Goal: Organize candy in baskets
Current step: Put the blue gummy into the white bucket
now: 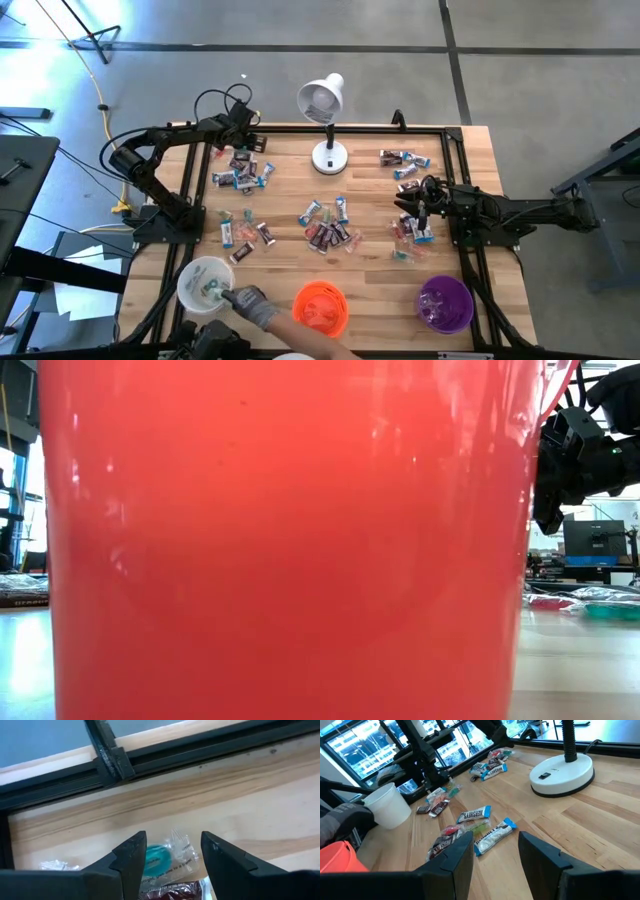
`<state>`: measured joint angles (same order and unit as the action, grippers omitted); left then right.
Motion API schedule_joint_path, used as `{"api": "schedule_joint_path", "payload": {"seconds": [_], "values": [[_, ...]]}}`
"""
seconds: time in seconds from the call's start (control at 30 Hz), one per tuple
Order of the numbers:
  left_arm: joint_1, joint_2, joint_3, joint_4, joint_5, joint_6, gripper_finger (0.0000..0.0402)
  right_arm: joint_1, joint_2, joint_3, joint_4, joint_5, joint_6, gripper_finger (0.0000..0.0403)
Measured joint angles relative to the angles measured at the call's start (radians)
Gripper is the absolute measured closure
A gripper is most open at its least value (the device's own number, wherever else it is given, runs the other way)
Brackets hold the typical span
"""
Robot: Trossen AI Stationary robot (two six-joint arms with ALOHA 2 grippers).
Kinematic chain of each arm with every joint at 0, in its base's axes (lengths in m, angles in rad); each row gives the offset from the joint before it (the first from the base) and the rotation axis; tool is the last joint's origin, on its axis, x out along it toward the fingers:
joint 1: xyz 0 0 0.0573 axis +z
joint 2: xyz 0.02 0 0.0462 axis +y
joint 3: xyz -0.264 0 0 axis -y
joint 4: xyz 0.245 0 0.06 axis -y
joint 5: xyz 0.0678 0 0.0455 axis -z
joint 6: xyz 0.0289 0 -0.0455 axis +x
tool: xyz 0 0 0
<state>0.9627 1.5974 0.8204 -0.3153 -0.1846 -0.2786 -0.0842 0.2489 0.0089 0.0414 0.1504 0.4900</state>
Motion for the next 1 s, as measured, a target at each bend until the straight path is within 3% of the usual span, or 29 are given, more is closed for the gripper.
{"api": "schedule_joint_path", "payload": {"seconds": [0.13,0.37,0.8,1.0], "values": [[0.0,0.0,0.003,-0.016,0.021,0.056,0.0225,0.0,0.0,0.0,0.0,0.0,0.0,0.0251],[0.014,0.035,0.114,-0.208,-0.025,0.12,0.0225,0.0,0.0,0.0,0.0,0.0,0.0,0.0251],[0.052,0.326,0.36,-0.449,0.029,0.152,0.0225,0.0,0.0,0.0,0.0,0.001,0.0,0.0251],[0.047,0.359,0.376,-0.481,0.025,0.21,0.0231,0.0,0.0,0.0,0.0,0.002,0.0,0.0251]]}}
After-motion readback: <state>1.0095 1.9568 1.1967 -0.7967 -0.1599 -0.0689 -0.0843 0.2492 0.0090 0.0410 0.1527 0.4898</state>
